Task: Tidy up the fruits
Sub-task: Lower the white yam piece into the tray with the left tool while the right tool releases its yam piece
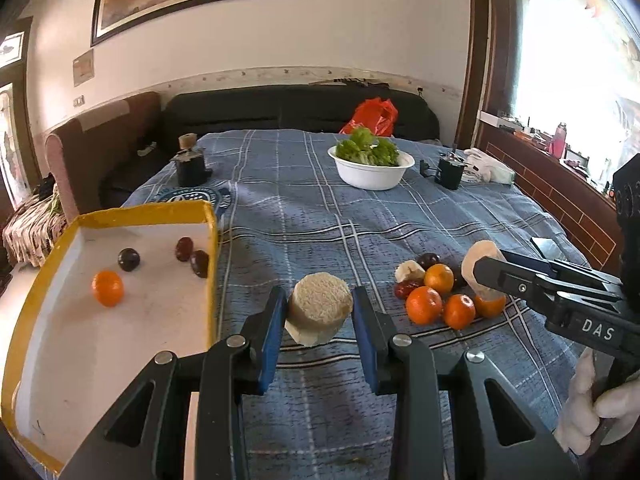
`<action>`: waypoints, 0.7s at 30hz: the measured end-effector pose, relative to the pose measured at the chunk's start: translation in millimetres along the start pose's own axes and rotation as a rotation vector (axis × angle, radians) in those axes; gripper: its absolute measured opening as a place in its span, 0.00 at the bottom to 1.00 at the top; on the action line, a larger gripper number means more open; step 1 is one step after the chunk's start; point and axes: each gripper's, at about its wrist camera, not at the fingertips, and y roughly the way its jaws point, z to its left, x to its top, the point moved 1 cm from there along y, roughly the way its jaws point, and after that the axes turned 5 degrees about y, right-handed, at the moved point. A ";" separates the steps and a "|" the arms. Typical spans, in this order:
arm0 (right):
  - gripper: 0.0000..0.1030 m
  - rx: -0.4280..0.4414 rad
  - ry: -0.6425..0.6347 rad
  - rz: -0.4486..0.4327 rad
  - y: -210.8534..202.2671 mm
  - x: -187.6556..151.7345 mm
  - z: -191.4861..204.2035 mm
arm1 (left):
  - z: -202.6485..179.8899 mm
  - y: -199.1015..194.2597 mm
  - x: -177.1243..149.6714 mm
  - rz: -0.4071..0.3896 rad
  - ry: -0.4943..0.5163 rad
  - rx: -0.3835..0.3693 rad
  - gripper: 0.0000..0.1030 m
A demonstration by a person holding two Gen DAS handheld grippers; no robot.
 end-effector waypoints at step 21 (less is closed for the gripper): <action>0.46 0.128 -0.126 0.055 23.2 14.2 96.2 | 61.8 -16.3 -9.9 0.002 -0.108 0.067 0.32</action>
